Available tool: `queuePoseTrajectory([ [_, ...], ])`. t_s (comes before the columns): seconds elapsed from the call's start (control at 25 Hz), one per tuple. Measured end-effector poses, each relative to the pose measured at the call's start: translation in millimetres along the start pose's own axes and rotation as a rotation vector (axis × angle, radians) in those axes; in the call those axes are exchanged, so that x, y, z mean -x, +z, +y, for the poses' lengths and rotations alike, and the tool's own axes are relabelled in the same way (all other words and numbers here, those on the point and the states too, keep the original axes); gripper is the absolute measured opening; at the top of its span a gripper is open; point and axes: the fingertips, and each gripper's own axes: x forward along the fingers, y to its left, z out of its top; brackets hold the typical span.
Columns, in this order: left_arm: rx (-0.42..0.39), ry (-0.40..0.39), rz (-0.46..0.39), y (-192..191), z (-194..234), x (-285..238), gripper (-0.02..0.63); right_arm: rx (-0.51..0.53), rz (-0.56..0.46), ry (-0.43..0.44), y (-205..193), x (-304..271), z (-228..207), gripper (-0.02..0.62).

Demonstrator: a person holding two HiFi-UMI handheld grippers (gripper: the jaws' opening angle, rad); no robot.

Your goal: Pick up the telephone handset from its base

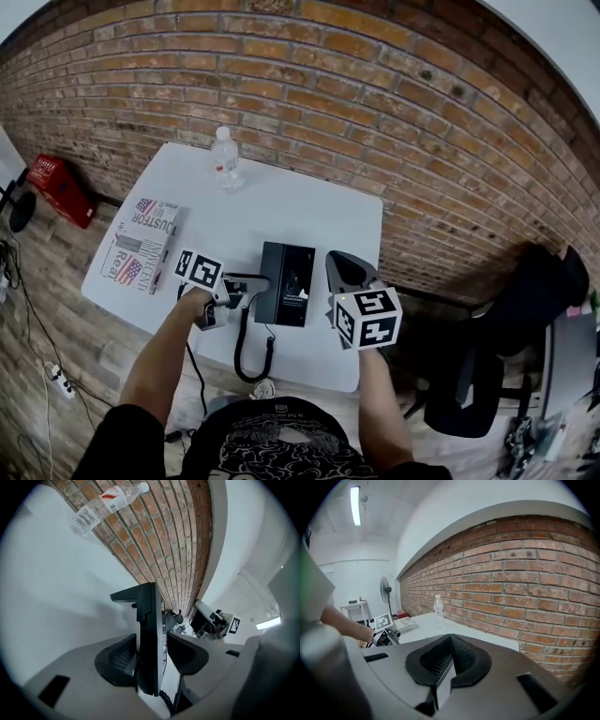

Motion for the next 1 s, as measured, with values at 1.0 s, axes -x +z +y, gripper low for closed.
queuePoseTrajectory([
  [1.0,0.026,-0.121,-0.043,4.7,-14.5,0.1,0.074,-0.002,0.008,0.031,1.4,-11.9,-3.8,-0.002],
])
